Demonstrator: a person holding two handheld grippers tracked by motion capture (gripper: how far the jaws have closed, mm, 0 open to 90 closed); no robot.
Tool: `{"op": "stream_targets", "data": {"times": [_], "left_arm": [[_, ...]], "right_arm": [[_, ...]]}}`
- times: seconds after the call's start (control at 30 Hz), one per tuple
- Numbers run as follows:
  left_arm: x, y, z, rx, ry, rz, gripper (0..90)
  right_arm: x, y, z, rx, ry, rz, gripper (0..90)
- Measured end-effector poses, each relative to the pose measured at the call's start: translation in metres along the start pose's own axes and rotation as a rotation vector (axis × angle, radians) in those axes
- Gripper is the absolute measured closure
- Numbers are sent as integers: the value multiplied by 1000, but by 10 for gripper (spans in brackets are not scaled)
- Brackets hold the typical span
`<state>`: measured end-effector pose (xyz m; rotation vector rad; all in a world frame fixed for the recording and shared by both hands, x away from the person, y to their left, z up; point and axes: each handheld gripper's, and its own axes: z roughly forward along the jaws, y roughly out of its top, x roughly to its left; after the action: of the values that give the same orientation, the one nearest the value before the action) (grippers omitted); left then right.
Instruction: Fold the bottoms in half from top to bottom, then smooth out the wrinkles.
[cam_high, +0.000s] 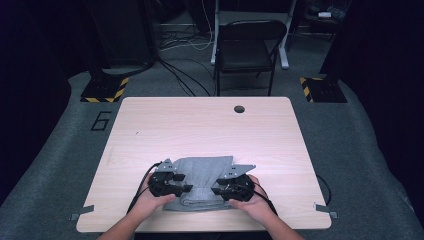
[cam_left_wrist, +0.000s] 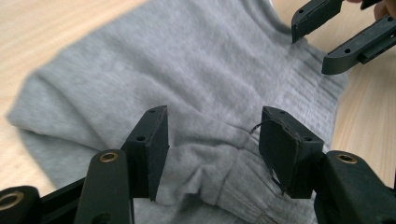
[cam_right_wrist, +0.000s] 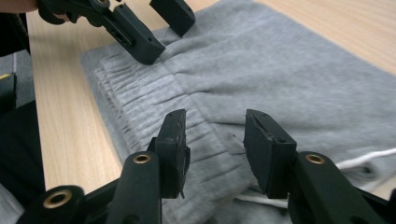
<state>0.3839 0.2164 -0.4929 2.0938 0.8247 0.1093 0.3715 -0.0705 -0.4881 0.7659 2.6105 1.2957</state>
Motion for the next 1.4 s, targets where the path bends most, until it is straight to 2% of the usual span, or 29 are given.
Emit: {"op": "stream_targets", "data": {"times": [0.17,0.23,0.33,0.37,0.43,0.53,0.57,0.6,0.7,0.73,0.77,0.8,0.83,0.87,0.9,0.93,1.03,1.17,1.27,1.3,1.33,1.4], "left_arm": [[14,6,-8,-30,35,-40,425],[22,9,-10,-26,46,-41,427],[33,14,-11,-31,59,-67,440],[36,15,-11,-24,64,-60,444],[43,18,-10,-21,72,-78,452],[49,19,-7,-24,93,-74,453],[51,19,-5,-27,95,-91,454],[54,19,-5,-8,93,-75,455],[58,18,-2,-1,102,-91,456],[60,18,-2,-2,105,-83,456],[60,18,-1,-9,105,-114,456],[62,18,-1,-8,103,-98,454],[63,18,0,-11,108,-103,453],[64,18,1,-3,105,-112,452],[66,17,3,-13,112,-103,450],[68,17,3,-3,109,-110,448],[72,15,6,-8,119,-136,444],[79,13,9,-9,135,-156,444],[82,13,12,-1,129,-160,435],[83,12,14,-6,137,-153,430],[84,12,15,3,135,-166,422],[85,12,18,-9,151,-170,410]], "right_arm": [[-12,4,-6,-10,-40,16,561],[-17,8,-9,-13,-58,18,561],[-28,14,-11,-15,-78,12,561],[-31,16,-11,-10,-91,29,562],[-38,18,-10,-2,-103,24,562],[-49,19,-5,12,-120,45,560],[-50,19,-3,14,-125,50,560],[-52,19,-2,20,-127,59,558],[-57,20,2,32,-142,63,555],[-58,20,3,29,-142,64,553],[-61,20,3,26,-145,57,551],[-61,21,3,29,-149,74,550],[-63,22,3,30,-149,62,548],[-64,23,3,31,-154,71,546],[-66,24,3,22,-158,57,546],[-67,24,3,9,-158,64,545],[-76,24,4,19,-172,95,538],[-86,24,6,17,-195,119,523],[-92,24,8,15,-209,144,503],[-94,24,9,16,-213,131,494],[-95,25,11,25,-219,141,488],[-98,24,13,21,-223,136,486]]}}
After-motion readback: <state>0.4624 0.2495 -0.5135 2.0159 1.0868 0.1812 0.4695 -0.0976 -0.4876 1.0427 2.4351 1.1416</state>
